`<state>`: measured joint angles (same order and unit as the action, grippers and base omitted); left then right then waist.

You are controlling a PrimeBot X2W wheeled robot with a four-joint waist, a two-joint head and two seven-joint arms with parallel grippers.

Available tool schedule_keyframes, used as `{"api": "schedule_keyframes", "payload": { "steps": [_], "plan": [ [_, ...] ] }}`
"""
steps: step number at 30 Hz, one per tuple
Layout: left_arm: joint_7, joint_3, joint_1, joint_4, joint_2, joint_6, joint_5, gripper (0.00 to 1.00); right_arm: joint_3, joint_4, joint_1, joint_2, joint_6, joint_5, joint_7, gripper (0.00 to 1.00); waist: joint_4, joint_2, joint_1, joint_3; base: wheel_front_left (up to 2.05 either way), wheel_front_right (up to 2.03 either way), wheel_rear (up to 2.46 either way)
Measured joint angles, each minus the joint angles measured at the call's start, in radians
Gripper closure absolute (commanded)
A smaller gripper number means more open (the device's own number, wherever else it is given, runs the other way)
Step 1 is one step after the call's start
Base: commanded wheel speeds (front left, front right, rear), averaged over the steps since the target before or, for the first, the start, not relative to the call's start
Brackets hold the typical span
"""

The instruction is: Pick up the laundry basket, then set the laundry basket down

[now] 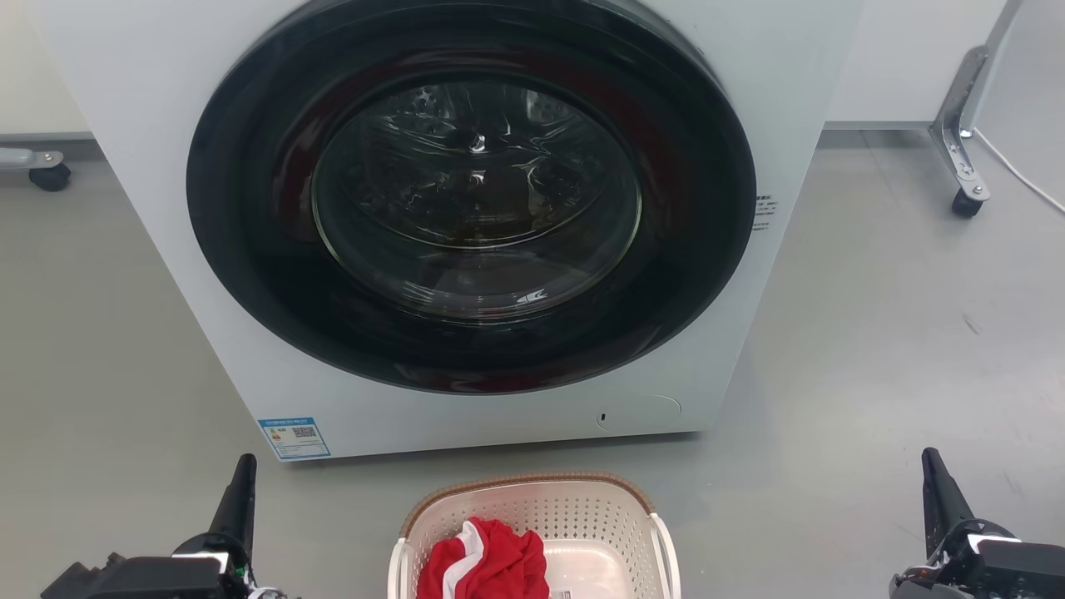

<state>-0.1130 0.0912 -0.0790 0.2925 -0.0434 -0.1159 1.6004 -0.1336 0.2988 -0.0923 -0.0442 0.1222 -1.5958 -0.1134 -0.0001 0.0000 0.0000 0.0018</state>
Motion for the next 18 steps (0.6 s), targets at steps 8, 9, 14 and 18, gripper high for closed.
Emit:
{"api": "schedule_keyframes", "payload": {
  "steps": [8,9,14,18],
  "plan": [
    [0.0,0.0,0.0,0.001,0.0,0.0,0.0,1.0,0.0,0.0,0.0,0.0,0.0,0.0,0.0,1.0,0.0,0.0,0.0,0.0,0.0,0.0,0.0],
    [0.0,0.0,0.0,0.001,0.0,0.0,0.0,1.0,0.0,0.0,0.0,0.0,0.0,0.0,0.0,1.0,0.0,0.0,0.0,0.0,0.0,0.0,0.0],
    [0.0,0.0,0.0,0.001,0.0,0.0,0.0,1.0,0.0,0.0,0.0,0.0,0.0,0.0,0.0,1.0,0.0,0.0,0.0,0.0,0.0,0.0,0.0],
    [0.0,0.0,0.0,0.001,0.0,-0.007,0.0,1.0,0.0,0.0,0.0,0.0,0.0,-0.001,0.0,1.0,0.0,0.0,0.0,0.0,0.0,0.0,0.0]
  ]
}}
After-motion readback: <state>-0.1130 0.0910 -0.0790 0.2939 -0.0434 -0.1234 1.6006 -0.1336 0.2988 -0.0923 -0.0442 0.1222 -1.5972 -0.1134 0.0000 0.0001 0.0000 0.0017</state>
